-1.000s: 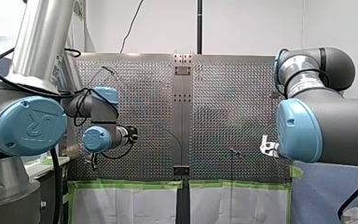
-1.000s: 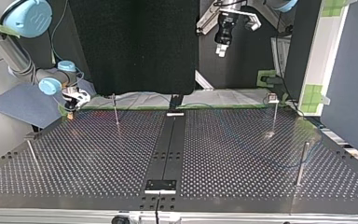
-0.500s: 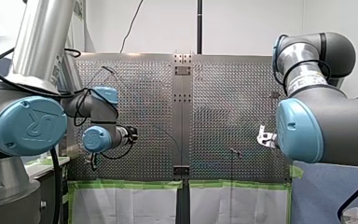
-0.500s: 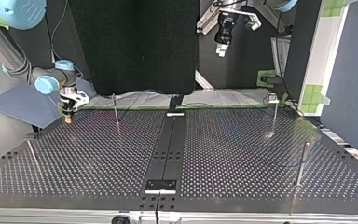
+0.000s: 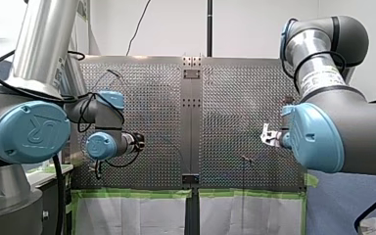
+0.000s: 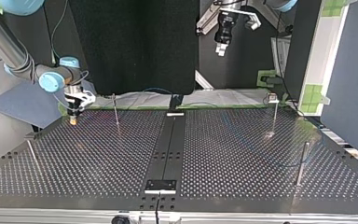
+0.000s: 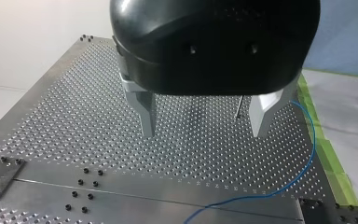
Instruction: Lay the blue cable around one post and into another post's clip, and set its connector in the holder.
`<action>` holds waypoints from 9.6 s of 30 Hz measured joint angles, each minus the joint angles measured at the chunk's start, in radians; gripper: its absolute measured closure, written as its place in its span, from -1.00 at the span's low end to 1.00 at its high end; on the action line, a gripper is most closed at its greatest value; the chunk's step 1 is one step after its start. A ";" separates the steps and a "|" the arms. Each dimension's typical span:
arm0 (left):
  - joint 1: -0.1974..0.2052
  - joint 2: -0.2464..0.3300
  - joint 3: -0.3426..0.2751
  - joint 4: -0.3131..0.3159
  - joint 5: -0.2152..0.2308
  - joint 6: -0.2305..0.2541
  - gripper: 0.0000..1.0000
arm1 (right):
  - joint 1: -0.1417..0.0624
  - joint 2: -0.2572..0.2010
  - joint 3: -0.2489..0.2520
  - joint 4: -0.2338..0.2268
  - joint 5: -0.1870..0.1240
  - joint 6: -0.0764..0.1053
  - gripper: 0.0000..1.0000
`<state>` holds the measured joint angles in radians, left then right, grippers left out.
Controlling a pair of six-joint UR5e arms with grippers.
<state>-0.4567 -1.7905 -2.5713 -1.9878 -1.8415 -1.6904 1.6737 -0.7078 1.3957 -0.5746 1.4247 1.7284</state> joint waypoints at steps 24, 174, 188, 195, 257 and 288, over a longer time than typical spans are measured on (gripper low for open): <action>0.001 0.000 0.000 0.001 0.018 -0.002 -0.98 | 0.062 -0.218 0.218 0.040 0.019 0.105 1.00; 0.015 0.000 0.005 -0.046 -0.001 0.001 -0.98 | -0.163 -0.330 0.019 0.249 -0.285 -0.121 1.00; 0.019 0.000 0.005 -0.046 -0.001 0.002 -0.98 | -0.159 -0.330 -0.011 0.255 -0.305 -0.112 1.00; 0.019 0.000 0.005 -0.046 -0.001 0.002 -0.98 | -0.159 -0.329 -0.012 0.248 -0.307 -0.096 1.00; 0.022 0.000 0.003 -0.046 -0.001 0.003 -0.98 | -0.150 -0.330 -0.011 0.254 -0.297 -0.073 -1.00; 0.022 0.000 0.003 -0.046 -0.001 0.005 -0.98 | -0.153 -0.330 -0.011 0.256 -0.242 -0.068 -1.00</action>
<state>-0.4345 -1.7906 -2.5679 -2.0343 -1.8430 -1.6858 1.5208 -1.0375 1.3845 -0.3181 1.1827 1.6601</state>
